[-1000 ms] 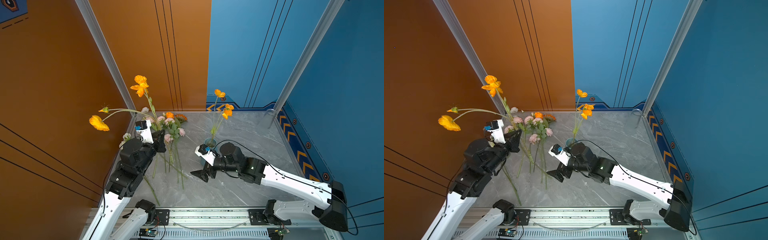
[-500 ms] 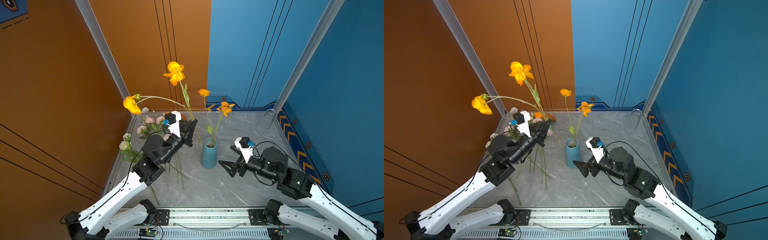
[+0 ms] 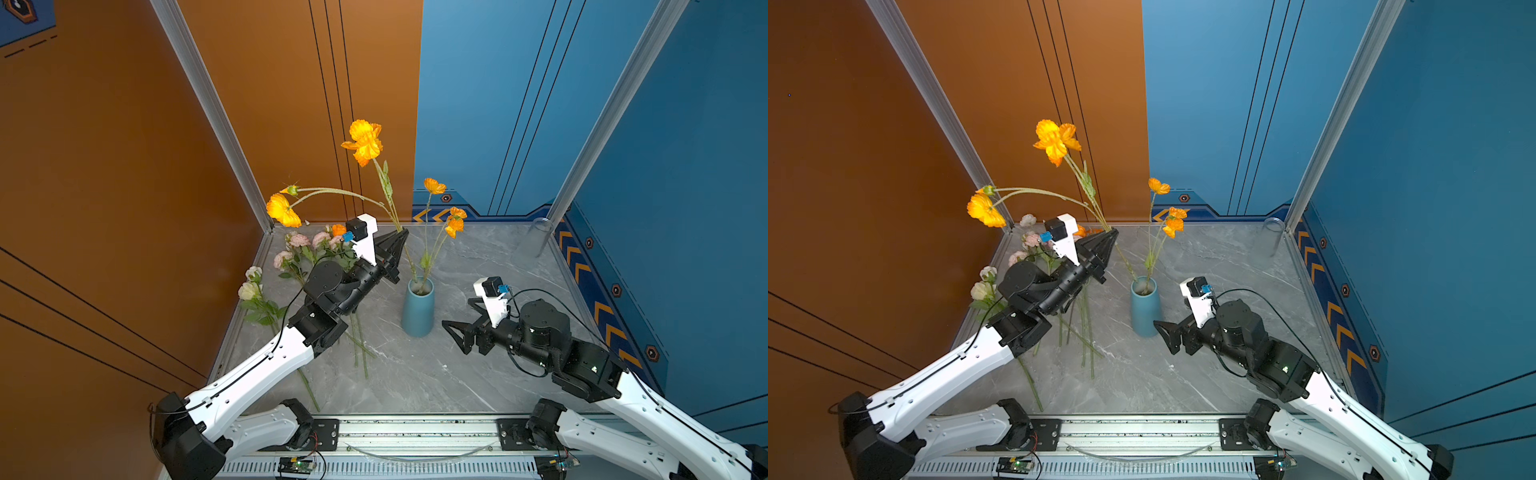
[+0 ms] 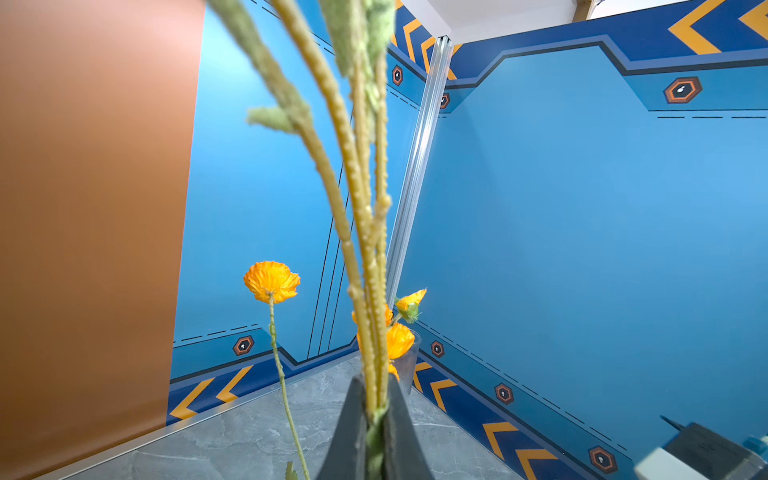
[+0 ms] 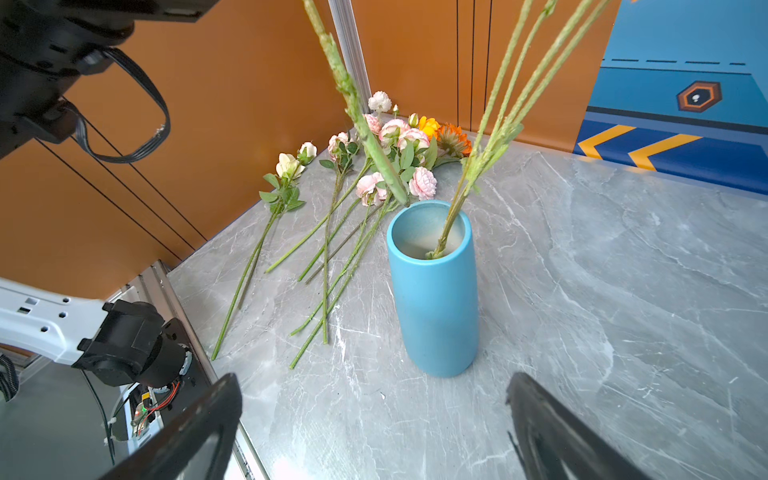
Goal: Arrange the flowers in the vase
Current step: 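Carry the held poppies over the blue vase with the left gripper, then lower the poppy stems into the blue vase and open the left gripper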
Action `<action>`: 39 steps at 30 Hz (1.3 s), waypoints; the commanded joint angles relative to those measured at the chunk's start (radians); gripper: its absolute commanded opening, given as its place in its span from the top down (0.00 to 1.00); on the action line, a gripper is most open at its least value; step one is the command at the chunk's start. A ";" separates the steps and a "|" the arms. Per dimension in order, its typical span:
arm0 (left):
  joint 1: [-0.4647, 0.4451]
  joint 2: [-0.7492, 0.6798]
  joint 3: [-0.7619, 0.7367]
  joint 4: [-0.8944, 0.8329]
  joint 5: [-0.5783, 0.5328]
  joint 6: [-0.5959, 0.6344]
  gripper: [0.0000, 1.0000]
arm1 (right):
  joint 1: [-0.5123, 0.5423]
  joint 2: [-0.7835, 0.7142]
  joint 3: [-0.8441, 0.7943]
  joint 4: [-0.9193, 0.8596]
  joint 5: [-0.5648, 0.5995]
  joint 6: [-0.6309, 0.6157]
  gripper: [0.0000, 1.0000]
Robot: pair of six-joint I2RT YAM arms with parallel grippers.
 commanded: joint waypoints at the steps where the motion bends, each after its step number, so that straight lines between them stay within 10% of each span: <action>1: -0.007 0.029 0.000 0.048 0.035 0.020 1.00 | -0.001 0.019 0.003 0.051 0.035 0.034 0.00; 19: -0.062 0.160 -0.247 0.255 -0.011 -0.009 1.00 | 0.037 0.141 0.029 0.119 0.056 0.056 0.00; 39: -0.085 0.196 -0.309 0.260 -0.033 -0.020 0.78 | 0.061 0.137 0.010 0.131 0.072 0.066 0.00</action>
